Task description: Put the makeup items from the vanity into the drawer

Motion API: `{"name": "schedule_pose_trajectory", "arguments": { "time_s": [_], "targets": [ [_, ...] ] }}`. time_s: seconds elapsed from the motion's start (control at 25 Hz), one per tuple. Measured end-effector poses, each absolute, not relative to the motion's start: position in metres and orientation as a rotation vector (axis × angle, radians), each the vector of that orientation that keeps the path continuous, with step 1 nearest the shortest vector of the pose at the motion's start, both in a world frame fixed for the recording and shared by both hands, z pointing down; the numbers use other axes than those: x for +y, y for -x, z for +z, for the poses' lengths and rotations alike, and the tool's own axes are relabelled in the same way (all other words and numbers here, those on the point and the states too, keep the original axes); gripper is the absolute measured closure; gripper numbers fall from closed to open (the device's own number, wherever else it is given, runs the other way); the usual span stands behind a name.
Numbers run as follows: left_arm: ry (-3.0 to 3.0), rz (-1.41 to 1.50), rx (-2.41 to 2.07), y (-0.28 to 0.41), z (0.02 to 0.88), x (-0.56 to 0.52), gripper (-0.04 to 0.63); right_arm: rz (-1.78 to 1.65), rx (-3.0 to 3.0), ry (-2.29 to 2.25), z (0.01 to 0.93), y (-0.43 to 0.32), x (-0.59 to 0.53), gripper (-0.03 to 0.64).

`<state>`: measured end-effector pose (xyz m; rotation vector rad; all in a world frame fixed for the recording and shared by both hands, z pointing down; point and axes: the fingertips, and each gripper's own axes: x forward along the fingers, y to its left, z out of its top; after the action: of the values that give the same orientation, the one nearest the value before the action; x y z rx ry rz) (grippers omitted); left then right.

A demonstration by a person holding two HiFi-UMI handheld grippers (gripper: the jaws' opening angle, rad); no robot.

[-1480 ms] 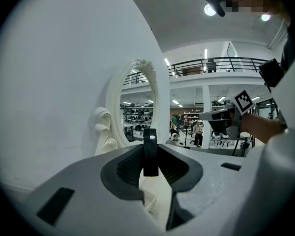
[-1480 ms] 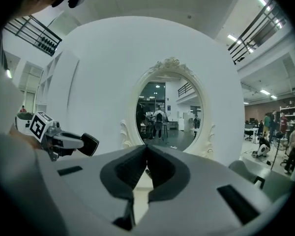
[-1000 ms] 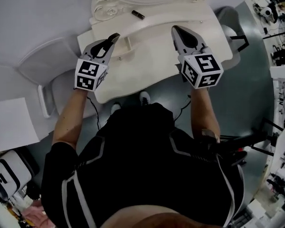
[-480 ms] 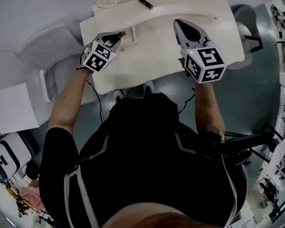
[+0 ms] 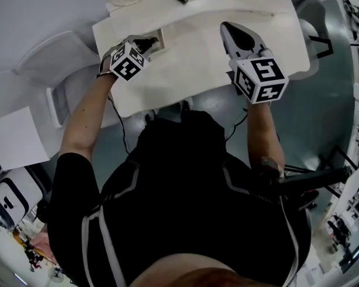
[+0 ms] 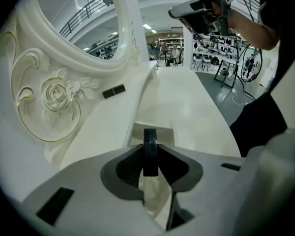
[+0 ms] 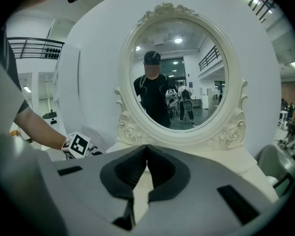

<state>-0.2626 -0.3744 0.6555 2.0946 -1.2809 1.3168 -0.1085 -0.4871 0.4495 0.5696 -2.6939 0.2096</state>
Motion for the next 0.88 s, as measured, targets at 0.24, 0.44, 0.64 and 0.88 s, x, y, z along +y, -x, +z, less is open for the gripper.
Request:
{"name": "schedule_pose_trajectory", "arguments": {
  "time_s": [0.24,0.44,0.64,0.88],
  "targets": [
    [-2.079,1.359,-1.206,0.260,0.671,-0.374,0.503,0.226,-2.670,-0.599,0.456,0.097,-0.490,0.611],
    [-2.069,1.373,-1.149,0.259,0.674,-0.381,0.503,0.243,-2.660,-0.616,0.461,0.090,-0.493,0.611],
    [-2.072,1.405,-1.114,0.257,0.678,-0.385,0.502,0.256,-2.657,-0.630,0.466,0.082,-0.496,0.611],
    [-2.088,1.435,-1.076,0.254,0.676,-0.382,0.502,0.261,-2.657,-0.640,0.464,0.077,-0.491,0.611]
  ]
}}
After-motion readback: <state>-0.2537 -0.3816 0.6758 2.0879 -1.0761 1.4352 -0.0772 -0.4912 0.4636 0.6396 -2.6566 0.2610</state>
